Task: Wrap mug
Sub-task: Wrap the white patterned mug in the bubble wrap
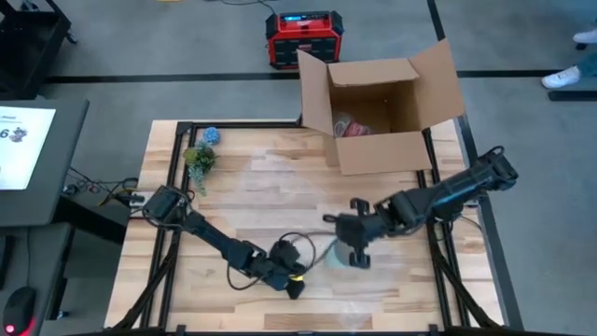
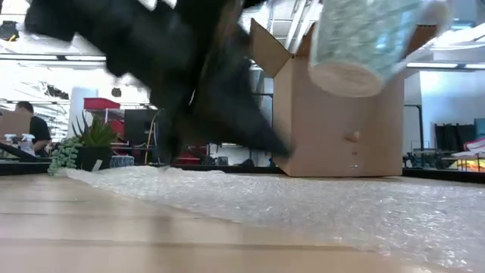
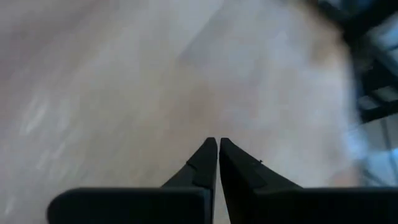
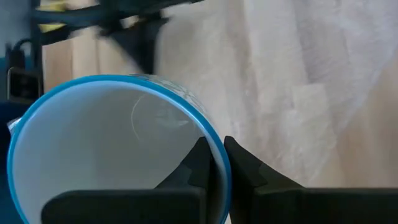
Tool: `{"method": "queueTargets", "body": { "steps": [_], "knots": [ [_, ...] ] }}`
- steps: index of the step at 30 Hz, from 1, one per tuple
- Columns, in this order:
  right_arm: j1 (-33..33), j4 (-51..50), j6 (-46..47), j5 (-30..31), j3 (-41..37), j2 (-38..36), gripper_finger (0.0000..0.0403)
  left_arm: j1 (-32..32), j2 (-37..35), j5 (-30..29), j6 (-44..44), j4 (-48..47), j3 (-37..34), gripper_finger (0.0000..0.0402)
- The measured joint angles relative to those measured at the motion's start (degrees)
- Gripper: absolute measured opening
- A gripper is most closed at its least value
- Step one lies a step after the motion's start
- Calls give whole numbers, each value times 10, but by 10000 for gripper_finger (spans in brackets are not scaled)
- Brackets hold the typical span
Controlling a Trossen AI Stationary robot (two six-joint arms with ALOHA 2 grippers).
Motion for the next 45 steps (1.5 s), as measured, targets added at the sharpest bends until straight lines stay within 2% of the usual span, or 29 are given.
{"method": "queueTargets", "body": {
  "steps": [2, 7, 11, 16, 22, 33, 45],
  "knots": [
    [-20, 7, 0, -10, 0, 0, 9, -6, -21, 9, 25, -22, 22, 0],
    [-52, 60, 10, -38, 0, 23, 9, -40, -84, 14, 6, -243, 68, 0],
    [-76, 73, 3, -70, 9, 72, 9, -77, -117, -5, -94, -429, 87, 0],
    [-108, 33, -4, -70, 49, 148, 9, -108, -122, -52, -219, -555, 86, 0],
    [-133, -18, -40, -69, 87, 209, 9, -121, -109, -63, -270, -591, 84, 0],
    [-146, -23, -60, -70, 68, 214, 13, -126, -109, -76, -273, -589, 84, 0],
    [-130, 18, -101, -84, 68, 214, 100, -126, -109, -81, -280, -586, 84, 0]
  ]
}}
